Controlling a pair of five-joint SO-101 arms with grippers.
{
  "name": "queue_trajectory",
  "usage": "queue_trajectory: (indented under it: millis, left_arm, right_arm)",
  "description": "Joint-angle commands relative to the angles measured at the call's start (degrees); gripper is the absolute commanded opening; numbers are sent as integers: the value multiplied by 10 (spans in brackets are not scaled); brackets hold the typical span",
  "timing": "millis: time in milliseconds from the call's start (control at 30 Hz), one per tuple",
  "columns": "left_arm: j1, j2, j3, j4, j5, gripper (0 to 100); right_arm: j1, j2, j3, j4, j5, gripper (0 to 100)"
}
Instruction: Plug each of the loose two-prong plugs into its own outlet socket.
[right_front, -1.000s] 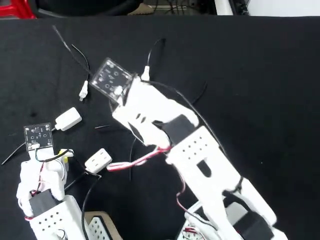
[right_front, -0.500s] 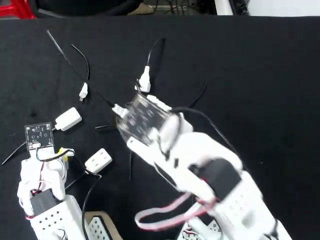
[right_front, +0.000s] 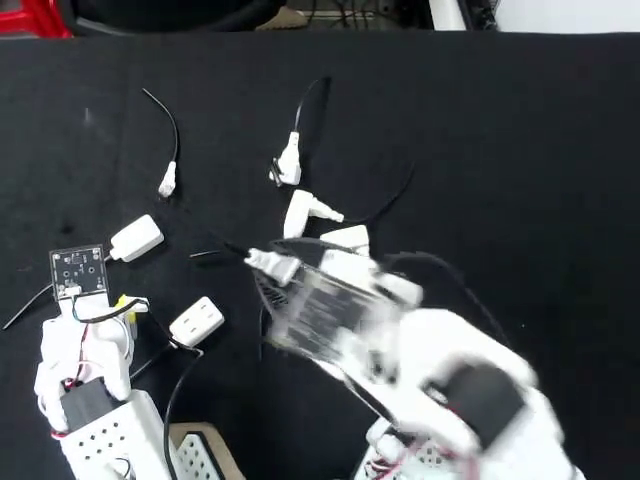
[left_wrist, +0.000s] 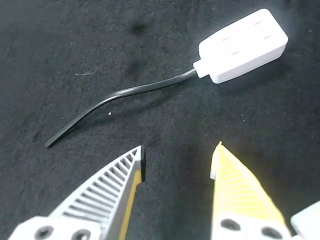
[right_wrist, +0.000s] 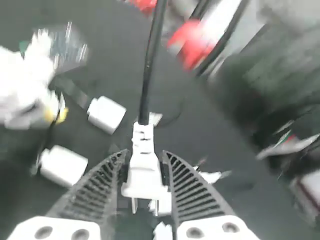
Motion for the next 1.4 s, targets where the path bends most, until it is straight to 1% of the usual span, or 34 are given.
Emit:
queue_trajectory:
  millis: [0, 67, 133, 200, 267, 367, 500, 633, 733, 800, 900, 1000, 1133, 1267, 1367]
  left_arm:
    - [4, -4, 11, -13, -4, 227]
    - [4, -4, 11, -13, -4, 227]
    - [4, -4, 11, -13, -4, 227]
    - [4, -4, 11, -13, -4, 227]
    - [4, -4, 11, -13, -4, 227]
    - [4, -4, 11, -13, -4, 227]
    - [4, -4, 11, -13, -4, 227]
    - [4, -4, 11, -13, -4, 226]
    - [4, -4, 11, -13, -4, 226]
    - [4, -4, 11, -13, -4, 226]
    - [4, -4, 11, -13, -4, 225]
    - [4, -4, 11, -13, -4, 225]
    - [4, -4, 11, -13, -4, 225]
    - [4, -4, 11, -13, -4, 225]
    - [4, -4, 11, -13, -4, 225]
  right_arm:
    - [33, 62, 138, -98, 18, 12]
    - [55, 102, 204, -171, 24, 12]
    - [92, 139, 236, -220, 24, 12]
    - [125, 177, 240, -228, 25, 12]
    - [141, 220, 245, -227, 43, 12]
    - [143, 299, 242, -232, 80, 12]
    - [144, 417, 179, -230, 84, 13]
    - [143, 542, 94, -198, 87, 30]
    - [142, 618, 25, -154, 96, 107]
    - [140, 656, -10, -120, 135, 158]
    - [141, 675, -49, -90, 149, 199]
    - [142, 673, -78, -63, 152, 198]
    - [141, 662, -117, -2, 203, 198]
    - [143, 670, -170, 46, 229, 198]
    - [148, 698, -194, 56, 263, 198]
